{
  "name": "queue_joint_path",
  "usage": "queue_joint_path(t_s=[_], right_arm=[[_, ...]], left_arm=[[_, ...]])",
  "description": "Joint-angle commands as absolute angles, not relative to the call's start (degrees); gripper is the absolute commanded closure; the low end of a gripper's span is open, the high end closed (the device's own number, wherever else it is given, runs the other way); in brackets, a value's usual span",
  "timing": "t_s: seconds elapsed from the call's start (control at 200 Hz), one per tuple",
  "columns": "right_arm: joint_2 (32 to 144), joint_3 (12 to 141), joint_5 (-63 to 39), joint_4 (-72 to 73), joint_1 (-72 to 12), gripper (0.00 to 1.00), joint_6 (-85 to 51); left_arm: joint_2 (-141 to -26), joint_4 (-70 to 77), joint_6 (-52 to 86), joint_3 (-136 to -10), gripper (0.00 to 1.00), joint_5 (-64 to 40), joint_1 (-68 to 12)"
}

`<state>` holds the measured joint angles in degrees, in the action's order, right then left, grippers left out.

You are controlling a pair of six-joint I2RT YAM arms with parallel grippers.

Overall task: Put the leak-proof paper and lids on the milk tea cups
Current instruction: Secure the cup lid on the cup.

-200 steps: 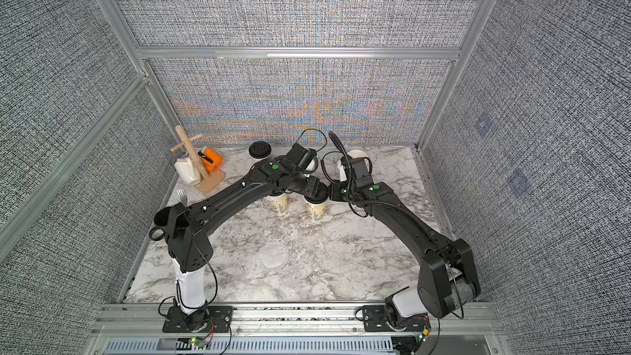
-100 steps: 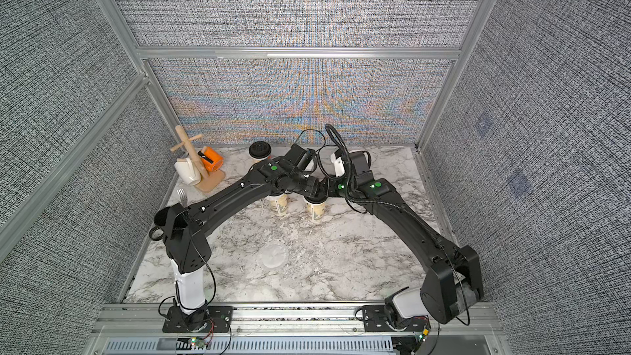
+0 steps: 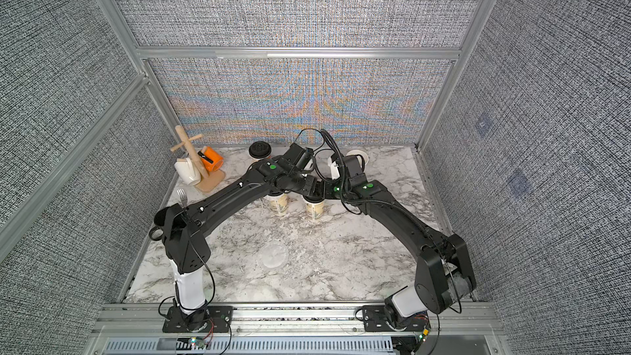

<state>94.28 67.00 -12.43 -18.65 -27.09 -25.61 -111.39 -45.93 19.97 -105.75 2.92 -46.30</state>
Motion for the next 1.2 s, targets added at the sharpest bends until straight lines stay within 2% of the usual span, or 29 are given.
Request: queue_joint_path(t_s=[0.0,0.135,0.375,0.676,0.906,1.196], right_arm=[[95.01,65.94,-10.74,-21.86,-27.25,0.64,-26.5],[94.21,65.09,-9.87,-22.48,-27.36,0.65,-26.83],[94.84,65.21,-9.46,-23.12,-27.41,0.65,-27.42],[94.59,65.48,-9.49,-23.18,-27.95,0.66,-28.06],[93.67,64.74,-9.14,-23.47,-28.31,0.67,-28.54],[92.26,63.1,-8.79,-23.2,-28.72,0.69,-30.68]], left_arm=[[-111.89,-53.83,17.69,-108.39,0.35,0.84,-46.41],[-112.04,-54.56,17.06,-113.16,0.3,0.72,-46.41],[-107.99,-54.69,18.25,-114.12,0.31,0.11,-46.41],[-96.36,-47.49,26.29,-95.88,0.54,-4.38,-46.98],[-95.63,-39.9,31.44,-89.53,0.65,-7.05,-48.46],[-96.66,-35.44,35.33,-86.31,0.67,-5.4,-50.1]])
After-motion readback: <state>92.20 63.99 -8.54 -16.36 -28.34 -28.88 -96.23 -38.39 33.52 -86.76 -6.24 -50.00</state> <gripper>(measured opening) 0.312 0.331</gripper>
